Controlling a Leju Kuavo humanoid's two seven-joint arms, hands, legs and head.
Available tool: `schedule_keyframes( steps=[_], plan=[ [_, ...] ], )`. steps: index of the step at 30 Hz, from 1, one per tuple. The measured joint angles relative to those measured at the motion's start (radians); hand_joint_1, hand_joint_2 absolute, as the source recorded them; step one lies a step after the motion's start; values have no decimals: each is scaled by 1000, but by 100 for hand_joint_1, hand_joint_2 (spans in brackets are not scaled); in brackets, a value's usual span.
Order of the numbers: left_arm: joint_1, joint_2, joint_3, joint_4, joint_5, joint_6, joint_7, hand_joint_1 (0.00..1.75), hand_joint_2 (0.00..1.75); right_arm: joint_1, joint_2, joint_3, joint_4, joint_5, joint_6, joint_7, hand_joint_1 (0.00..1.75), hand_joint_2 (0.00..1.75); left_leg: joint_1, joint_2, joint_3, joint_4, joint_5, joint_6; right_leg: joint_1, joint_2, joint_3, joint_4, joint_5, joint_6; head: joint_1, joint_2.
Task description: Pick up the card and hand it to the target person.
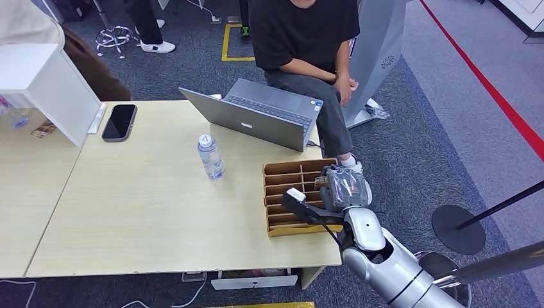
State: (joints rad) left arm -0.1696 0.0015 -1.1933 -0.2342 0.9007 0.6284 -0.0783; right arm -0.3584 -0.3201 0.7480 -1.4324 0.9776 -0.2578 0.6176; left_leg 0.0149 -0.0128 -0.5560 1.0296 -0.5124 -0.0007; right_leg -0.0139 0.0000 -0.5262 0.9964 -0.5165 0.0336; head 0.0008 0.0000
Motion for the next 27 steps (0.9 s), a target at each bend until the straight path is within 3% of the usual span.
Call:
schedule_keyframes(
  steps=[19, 27],
  plan=[
    [1, 0, 5, 0, 2, 3, -3, 0, 0, -11, -16, 9, -4, -8, -21, -1, 103, 175, 0, 0, 0, 0, 0, 0, 0, 0, 0, 0, 0, 0, 0, 0],
    [1, 0, 5, 0, 3, 3, -4, 0, 0, -11, -19, 9, -6, 0, -21, -1, 126, 175, 0, 0, 0, 0, 0, 0, 0, 0, 0, 0, 0, 0, 0, 0]
  ],
)
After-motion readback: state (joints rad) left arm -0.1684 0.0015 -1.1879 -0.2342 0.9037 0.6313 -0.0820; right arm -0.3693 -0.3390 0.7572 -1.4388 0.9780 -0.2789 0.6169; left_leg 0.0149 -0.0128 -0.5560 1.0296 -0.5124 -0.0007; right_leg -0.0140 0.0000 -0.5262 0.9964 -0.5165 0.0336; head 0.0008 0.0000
